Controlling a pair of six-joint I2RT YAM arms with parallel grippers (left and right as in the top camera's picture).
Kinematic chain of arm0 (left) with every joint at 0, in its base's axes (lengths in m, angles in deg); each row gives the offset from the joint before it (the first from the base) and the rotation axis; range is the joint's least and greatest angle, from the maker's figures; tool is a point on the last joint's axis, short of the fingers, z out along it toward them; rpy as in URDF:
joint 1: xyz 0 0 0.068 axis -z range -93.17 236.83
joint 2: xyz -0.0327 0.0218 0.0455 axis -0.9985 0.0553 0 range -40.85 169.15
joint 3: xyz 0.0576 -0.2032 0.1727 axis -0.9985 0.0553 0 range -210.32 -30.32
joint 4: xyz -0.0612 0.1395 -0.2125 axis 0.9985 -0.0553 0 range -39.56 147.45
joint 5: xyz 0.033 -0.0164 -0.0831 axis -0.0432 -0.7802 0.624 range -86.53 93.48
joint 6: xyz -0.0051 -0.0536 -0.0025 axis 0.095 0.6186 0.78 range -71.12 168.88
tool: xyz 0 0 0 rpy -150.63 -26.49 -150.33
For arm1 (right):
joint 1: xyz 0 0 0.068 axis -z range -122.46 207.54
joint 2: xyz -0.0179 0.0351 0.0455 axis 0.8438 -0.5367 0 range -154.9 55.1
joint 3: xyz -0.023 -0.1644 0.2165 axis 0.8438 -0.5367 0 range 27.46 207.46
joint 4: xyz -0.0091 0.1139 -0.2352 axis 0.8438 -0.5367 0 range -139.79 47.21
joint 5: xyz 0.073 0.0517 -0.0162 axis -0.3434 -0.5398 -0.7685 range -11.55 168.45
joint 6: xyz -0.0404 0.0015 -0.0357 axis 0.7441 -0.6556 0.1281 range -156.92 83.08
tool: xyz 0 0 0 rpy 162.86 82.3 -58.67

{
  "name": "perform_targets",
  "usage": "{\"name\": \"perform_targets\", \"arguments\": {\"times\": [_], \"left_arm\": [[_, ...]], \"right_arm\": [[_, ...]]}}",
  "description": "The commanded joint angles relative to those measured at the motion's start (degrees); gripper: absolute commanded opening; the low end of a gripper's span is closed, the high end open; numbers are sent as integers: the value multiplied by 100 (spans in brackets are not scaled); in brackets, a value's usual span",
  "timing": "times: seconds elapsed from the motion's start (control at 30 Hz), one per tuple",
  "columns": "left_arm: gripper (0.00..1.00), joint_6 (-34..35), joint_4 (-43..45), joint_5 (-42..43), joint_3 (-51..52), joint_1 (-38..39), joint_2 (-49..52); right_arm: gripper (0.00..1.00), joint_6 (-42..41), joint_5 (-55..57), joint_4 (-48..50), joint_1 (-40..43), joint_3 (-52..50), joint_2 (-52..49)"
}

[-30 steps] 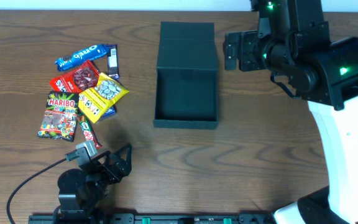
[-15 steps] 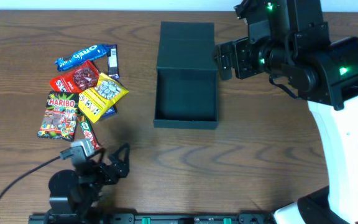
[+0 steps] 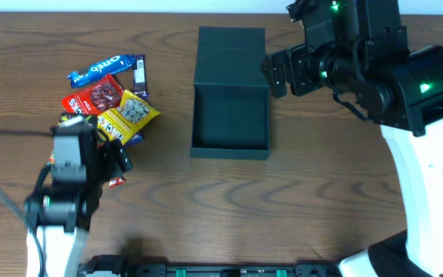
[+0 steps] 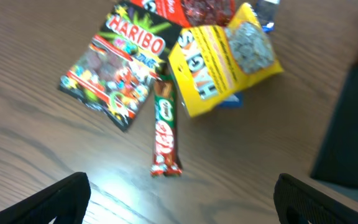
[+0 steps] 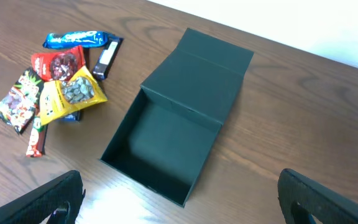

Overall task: Pack container
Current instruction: 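Reach the left gripper to the Haribo bag and grasp it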

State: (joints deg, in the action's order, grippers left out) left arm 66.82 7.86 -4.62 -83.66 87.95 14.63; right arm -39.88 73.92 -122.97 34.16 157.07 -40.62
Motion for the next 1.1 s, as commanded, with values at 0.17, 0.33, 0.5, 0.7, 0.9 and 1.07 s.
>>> {"name": "perform_targets", "arguments": {"times": [0.17,0.33,0.5,0.7,0.9,1.07], "left_arm": [[95,-240,33,-793,-608,-710,1309],[95,-323,317,-238,-608,-1781,1714],[95,-1049,813,492,-608,-2544,2109],[95,-1506,1290,483,-608,-2708,2962],[95,-1569,1683,518,-608,-2708,3873],[95,-1711,1915,820,-608,-2697,4437]], "right_arm": [[99,605,-31,-61,48,0,13],[99,811,4,-9,48,-2,13],[99,1001,4,96,48,-2,4],[99,1038,2,164,48,-2,-74],[99,1036,2,160,48,-7,-116],[99,1036,2,157,48,-7,-116]]}}
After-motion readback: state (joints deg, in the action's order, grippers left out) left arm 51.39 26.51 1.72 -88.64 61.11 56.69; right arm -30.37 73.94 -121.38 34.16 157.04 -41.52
